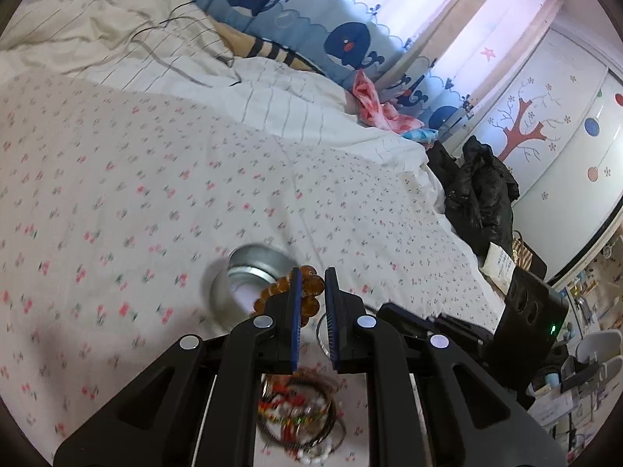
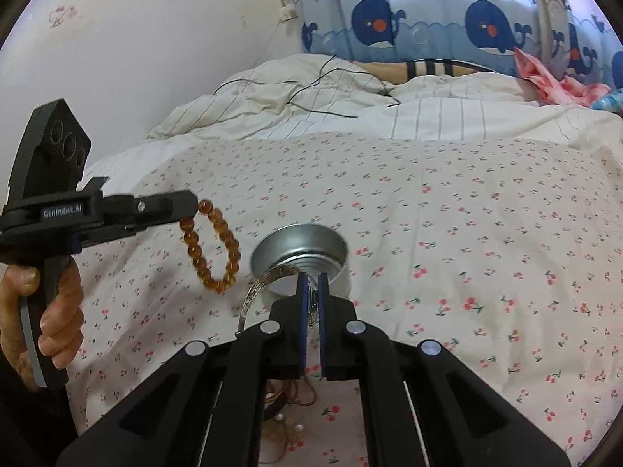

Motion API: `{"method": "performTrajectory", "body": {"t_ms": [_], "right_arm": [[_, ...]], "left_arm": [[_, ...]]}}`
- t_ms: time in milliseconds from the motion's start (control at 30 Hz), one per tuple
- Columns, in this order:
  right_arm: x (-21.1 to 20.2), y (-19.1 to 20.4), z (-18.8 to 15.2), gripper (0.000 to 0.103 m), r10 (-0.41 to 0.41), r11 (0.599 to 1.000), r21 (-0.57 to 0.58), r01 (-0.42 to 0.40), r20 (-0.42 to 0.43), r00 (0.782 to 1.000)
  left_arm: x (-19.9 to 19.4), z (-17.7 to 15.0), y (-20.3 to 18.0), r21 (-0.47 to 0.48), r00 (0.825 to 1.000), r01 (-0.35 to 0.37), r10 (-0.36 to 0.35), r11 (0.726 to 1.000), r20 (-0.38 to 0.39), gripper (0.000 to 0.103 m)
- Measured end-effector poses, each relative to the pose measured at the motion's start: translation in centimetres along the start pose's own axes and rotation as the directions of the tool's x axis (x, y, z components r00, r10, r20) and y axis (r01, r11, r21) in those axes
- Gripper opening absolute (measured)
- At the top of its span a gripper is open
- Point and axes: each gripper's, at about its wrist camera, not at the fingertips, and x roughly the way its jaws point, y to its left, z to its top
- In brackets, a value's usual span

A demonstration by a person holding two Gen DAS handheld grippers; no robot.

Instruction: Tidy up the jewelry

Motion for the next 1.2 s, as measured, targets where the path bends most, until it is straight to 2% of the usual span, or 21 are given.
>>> {"method": "performTrajectory", "body": {"t_ms": [167, 267, 333, 367, 433, 467, 533, 600, 633, 667, 800, 900, 967, 1033, 1200], "right_arm": [[-0.7, -1.5, 0.3, 0.005, -0.020, 0.999, 0.036, 0.019, 0.025, 0.999], [-0.9, -2.0, 0.3, 0.005, -0.023, 0.999, 0.050, 0.022, 0.030, 0.999], [-0.9, -2.2, 0.3, 0.005, -0.025, 0.998, 0.055, 0.023, 0.031, 0.999], [-0.8, -2.2, 0.4, 0.005, -0.023, 0.998, 0.057, 0.022, 0.030, 0.999], [-0.7, -2.2, 0.5, 0.005, -0.023, 0.998, 0.054, 0.022, 0.028, 0.999], [-0.6, -2.1, 0.4, 0.006, -0.023, 0.998, 0.052, 0.022, 0.027, 0.999], [-0.5, -2.0, 0.4, 0.006, -0.022, 0.998, 0.051, 0.021, 0.026, 0.999], [-0.4, -1.7, 0.3, 0.006, -0.021, 0.999, 0.049, 0.020, 0.025, 0.999], [-0.2, -1.7, 0.3, 0.006, -0.019, 0.999, 0.048, 0.018, 0.022, 1.000], [0.0, -1.7, 0.4, 0.006, -0.014, 0.999, 0.050, 0.013, 0.019, 1.000], [1.0, -1.3, 1.3, 0.006, -0.009, 0.999, 0.053, 0.008, 0.020, 1.000], [2.3, -0.6, 2.7, 0.006, -0.018, 0.999, 0.039, 0.017, 0.023, 1.000], [3.6, 0.0, 3.2, 0.006, -0.020, 0.999, 0.028, 0.020, 0.013, 1.000], [5.3, 0.7, 3.3, 0.006, -0.029, 0.999, 0.014, 0.029, -0.011, 1.000], [9.1, 1.6, 2.6, 0.007, -0.045, 0.999, 0.004, 0.046, -0.069, 0.997]], "left_arm": [[3.1, 1.6, -0.5, 0.005, 1.000, 0.013, -0.013, 1.000, -0.022, 0.010], [6.0, 1.6, 0.5, -0.008, 0.997, -0.004, 0.004, 1.000, -0.076, 0.010], [7.8, 1.3, 0.9, 0.005, 0.990, -0.056, 0.056, 0.998, -0.132, 0.010], [9.0, 0.8, 1.2, 0.034, 0.977, -0.124, 0.128, 0.992, -0.171, 0.010], [9.6, 0.2, 1.4, 0.081, 0.956, -0.211, 0.223, 0.974, -0.193, 0.011], [9.4, -0.1, 1.3, 0.111, 0.942, -0.265, 0.282, 0.958, -0.185, 0.012], [8.5, -0.4, 1.0, 0.142, 0.928, -0.314, 0.335, 0.939, -0.162, 0.017], [7.0, -0.5, 0.4, 0.173, 0.921, -0.349, 0.371, 0.921, -0.119, 0.033], [6.0, -0.6, 0.3, 0.182, 0.919, -0.364, 0.384, 0.914, -0.092, 0.045], [5.0, -0.8, -0.1, 0.187, 0.918, -0.373, 0.391, 0.909, -0.066, 0.051], [1.3, -2.0, 0.3, 0.170, 0.915, -0.398, 0.404, 0.901, -0.003, 0.056], [-0.3, -3.1, 1.7, 0.119, 0.906, -0.423, 0.423, 0.898, 0.024, 0.063], [-0.5, -3.0, 2.8, 0.076, 0.903, -0.429, 0.429, 0.900, 0.017, 0.066], [-0.1, -2.9, 3.5, 0.051, 0.909, -0.416, 0.416, 0.908, 0.004, 0.066], [0.1, -2.8, 3.3, 0.063, 0.910, -0.415, 0.415, 0.908, 0.019, 0.073]]}}
